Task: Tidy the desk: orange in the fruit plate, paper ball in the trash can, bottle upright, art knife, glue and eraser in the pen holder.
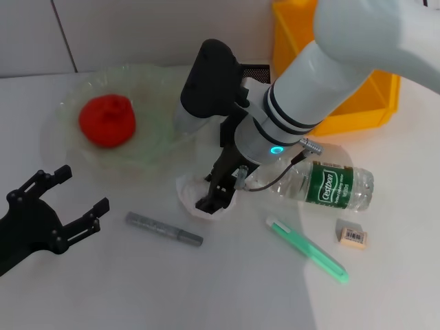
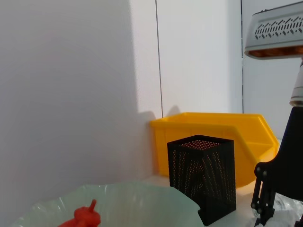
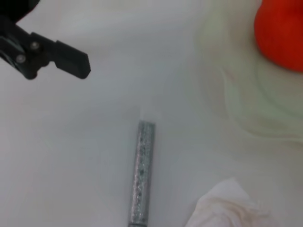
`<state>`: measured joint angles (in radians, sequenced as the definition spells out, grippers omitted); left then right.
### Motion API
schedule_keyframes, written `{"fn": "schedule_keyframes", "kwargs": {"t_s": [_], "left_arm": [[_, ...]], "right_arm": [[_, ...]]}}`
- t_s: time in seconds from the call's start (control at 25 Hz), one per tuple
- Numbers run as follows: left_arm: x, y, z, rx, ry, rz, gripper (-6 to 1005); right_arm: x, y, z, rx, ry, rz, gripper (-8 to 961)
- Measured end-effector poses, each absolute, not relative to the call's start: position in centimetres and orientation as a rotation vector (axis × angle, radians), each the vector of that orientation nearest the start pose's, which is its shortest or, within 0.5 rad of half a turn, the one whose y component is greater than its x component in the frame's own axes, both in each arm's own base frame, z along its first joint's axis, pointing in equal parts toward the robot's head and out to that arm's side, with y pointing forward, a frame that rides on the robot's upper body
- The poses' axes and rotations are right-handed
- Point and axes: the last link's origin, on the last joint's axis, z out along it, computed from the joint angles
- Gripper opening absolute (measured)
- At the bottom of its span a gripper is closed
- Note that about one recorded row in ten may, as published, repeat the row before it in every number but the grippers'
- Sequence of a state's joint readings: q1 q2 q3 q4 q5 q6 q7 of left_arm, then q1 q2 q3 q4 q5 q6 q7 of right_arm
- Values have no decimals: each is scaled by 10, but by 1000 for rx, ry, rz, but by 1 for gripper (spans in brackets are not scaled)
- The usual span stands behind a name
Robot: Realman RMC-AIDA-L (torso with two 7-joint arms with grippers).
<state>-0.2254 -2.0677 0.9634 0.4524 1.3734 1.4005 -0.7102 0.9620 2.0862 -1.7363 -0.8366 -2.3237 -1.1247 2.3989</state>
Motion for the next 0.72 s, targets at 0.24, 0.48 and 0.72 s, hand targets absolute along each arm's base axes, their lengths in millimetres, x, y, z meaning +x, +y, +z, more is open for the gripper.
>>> {"fn": "schedule_keyframes", "kwargs": {"t_s": [0.24, 0.48, 0.72], "left_arm": [[-329, 259, -17, -2338, -346, -740, 872], [-329, 253, -22, -2368, -350, -738, 872], [-330, 250, -22, -2372, -352, -736, 872]], "right_arm": [[97, 384, -82, -2867, 461, -364, 454], [87, 399, -9, -2668, 487, -214, 427], [95, 407, 40, -2489, 525, -106, 423]]}}
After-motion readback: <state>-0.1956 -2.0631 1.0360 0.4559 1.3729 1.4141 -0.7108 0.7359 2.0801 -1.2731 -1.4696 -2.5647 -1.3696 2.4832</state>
